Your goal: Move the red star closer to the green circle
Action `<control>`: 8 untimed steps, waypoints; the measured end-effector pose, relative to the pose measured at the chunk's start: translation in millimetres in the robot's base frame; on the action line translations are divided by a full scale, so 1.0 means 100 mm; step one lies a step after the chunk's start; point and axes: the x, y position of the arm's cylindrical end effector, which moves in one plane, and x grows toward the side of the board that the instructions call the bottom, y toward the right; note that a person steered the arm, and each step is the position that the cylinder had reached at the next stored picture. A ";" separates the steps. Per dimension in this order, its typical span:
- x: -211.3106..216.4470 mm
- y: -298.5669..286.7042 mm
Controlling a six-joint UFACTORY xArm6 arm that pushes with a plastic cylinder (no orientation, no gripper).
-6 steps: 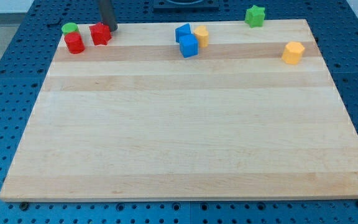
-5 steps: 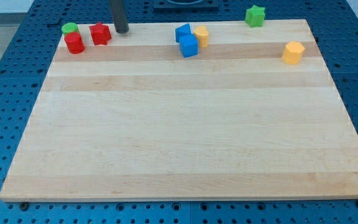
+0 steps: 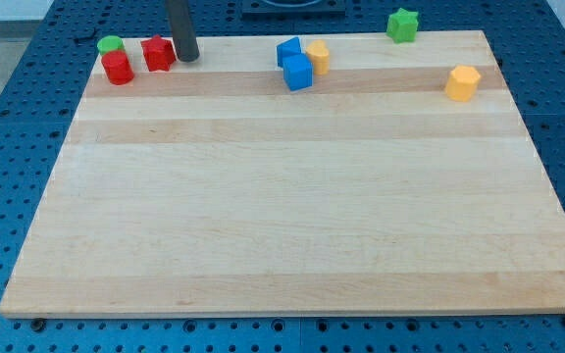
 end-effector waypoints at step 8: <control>0.32 0.07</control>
